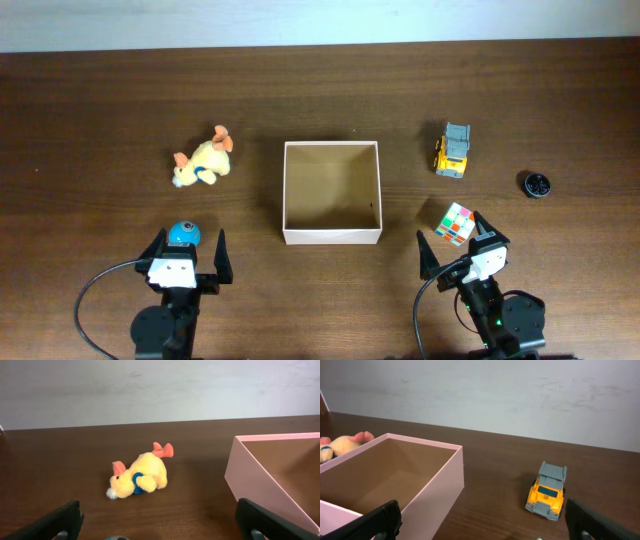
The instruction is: Pack container
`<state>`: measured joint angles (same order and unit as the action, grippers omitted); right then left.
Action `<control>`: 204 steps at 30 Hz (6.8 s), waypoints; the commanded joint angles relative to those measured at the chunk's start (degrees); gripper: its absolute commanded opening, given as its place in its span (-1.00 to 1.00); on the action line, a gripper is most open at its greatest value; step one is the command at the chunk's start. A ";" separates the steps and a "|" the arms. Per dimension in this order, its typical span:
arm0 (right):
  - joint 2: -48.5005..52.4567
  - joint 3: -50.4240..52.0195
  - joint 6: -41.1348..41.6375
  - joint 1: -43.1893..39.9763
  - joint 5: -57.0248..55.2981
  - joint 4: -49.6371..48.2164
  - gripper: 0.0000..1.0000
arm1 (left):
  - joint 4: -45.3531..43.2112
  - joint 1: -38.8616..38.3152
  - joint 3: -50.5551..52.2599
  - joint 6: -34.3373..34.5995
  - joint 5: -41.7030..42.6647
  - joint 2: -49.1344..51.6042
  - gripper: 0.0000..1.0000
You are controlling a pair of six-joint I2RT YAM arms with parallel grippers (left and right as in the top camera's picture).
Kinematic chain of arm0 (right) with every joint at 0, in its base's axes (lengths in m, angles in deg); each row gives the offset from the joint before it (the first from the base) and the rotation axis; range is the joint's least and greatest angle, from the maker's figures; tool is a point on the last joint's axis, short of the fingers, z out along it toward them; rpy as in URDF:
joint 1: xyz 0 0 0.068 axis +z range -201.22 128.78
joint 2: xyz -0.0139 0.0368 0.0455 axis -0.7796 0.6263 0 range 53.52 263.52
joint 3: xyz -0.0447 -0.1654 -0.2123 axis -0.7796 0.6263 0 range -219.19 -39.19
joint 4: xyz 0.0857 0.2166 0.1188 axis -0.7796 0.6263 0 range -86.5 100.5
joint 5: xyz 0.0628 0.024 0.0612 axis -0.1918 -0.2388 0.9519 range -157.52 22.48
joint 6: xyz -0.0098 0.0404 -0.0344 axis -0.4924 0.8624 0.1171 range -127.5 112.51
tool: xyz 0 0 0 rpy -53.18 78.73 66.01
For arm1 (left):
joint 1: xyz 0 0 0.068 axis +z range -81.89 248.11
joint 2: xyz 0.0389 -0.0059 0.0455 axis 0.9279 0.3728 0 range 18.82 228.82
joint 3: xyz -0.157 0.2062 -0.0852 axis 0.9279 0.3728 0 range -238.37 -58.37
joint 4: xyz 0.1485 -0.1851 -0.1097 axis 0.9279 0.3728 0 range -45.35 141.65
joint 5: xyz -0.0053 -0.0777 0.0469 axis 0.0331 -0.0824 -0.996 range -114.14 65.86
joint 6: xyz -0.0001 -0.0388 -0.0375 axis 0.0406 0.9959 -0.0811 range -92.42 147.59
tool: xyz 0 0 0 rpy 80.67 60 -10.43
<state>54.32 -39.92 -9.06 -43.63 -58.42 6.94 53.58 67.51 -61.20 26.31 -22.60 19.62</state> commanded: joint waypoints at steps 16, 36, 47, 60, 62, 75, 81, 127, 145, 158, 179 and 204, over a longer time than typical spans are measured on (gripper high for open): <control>-0.61 0.42 0.07 0.22 -0.70 0.22 0.97 | -0.15 0.28 0.39 -0.90 0.24 -0.50 0.98; -0.61 0.42 0.07 0.22 -0.70 0.22 0.98 | -0.15 0.28 0.39 -0.90 0.24 -0.50 0.98; -0.61 0.42 0.07 0.22 -0.70 0.22 0.97 | -0.15 0.28 0.39 -0.90 0.24 -0.50 0.98; -0.61 0.42 0.07 0.22 -0.70 0.22 0.97 | -0.15 0.28 0.39 -0.90 0.22 -0.50 0.98; -0.61 0.42 0.07 0.22 -0.70 0.22 0.97 | -0.15 0.28 0.39 -0.90 0.22 -0.50 0.98; -0.61 0.42 0.00 0.22 -0.94 0.20 0.97 | -0.15 0.28 0.39 -0.90 0.22 -0.50 0.99; -0.59 0.42 -0.17 0.22 -2.49 0.39 0.98 | -0.15 0.28 0.39 -0.90 0.24 -0.50 0.99; 47.91 -56.39 6.56 0.24 18.21 45.75 0.98 | -0.15 0.28 0.39 -0.90 0.22 -0.50 0.99; 66.31 -56.39 46.31 0.26 -6.05 49.94 0.93 | -0.15 0.28 0.39 -0.90 0.24 -0.50 0.98; 70.84 -56.37 51.74 0.15 -19.54 52.33 0.97 | -0.15 0.28 0.39 -0.90 0.22 -0.50 0.98; 81.02 -56.11 36.54 -15.78 3.08 49.46 0.97 | -0.15 0.28 0.39 -0.90 0.24 -0.50 0.99; 93.42 -56.13 24.00 -12.83 1.81 40.17 0.98 | -0.15 0.28 0.39 -0.90 0.22 -0.50 0.99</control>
<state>144.76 -95.43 13.54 -57.57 -53.78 48.56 53.58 67.51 -61.20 26.31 -22.60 19.62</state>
